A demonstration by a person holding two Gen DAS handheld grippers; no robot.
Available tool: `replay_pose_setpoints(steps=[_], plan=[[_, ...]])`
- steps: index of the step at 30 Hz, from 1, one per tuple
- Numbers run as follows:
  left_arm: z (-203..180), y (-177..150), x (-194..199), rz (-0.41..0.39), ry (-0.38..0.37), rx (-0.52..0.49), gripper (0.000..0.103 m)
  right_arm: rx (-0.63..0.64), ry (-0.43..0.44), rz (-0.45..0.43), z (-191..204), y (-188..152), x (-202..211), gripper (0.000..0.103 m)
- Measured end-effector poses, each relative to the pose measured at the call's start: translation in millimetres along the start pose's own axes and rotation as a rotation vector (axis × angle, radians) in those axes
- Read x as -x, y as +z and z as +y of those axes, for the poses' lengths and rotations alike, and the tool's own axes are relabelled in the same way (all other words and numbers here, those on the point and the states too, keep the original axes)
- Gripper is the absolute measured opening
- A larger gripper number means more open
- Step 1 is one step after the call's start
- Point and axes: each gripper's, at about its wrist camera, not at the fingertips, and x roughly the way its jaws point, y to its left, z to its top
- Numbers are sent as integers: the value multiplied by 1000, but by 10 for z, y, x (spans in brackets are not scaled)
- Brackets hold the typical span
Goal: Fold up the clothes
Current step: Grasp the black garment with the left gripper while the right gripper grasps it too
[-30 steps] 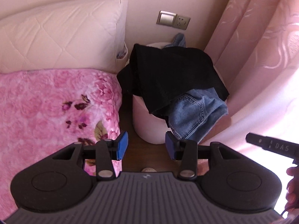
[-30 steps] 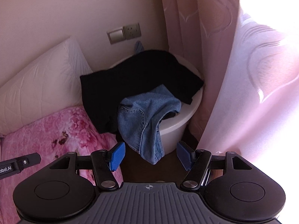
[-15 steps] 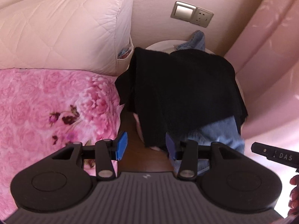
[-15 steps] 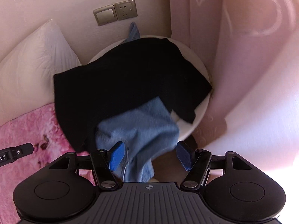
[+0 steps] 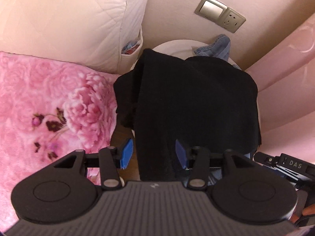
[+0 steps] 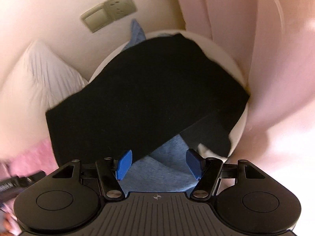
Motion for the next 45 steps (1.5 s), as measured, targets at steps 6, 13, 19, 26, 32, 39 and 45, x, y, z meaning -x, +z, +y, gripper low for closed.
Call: replay_pose_setpoints(steps=[6, 13, 19, 26, 32, 39, 45], plan=[[41, 189, -184, 13, -48, 12, 43, -61, 27, 2, -95, 70, -93, 65], [132, 418, -350, 19, -79, 36, 43, -99, 19, 0, -14, 146, -241, 65], [251, 569, -470, 19, -106, 69, 43, -143, -1, -29, -49, 200, -265, 66], [297, 677, -549, 11, -116, 68, 43, -197, -27, -38, -125, 253, -298, 66], [285, 799, -661, -8, -143, 71, 43, -295, -2, -76, -268, 287, -348, 66], [275, 916, -809, -23, -180, 116, 43, -614, 109, -72, -635, 167, -594, 65], [286, 941, -889, -36, -249, 147, 36, -596, 183, -143, -593, 172, -558, 37]])
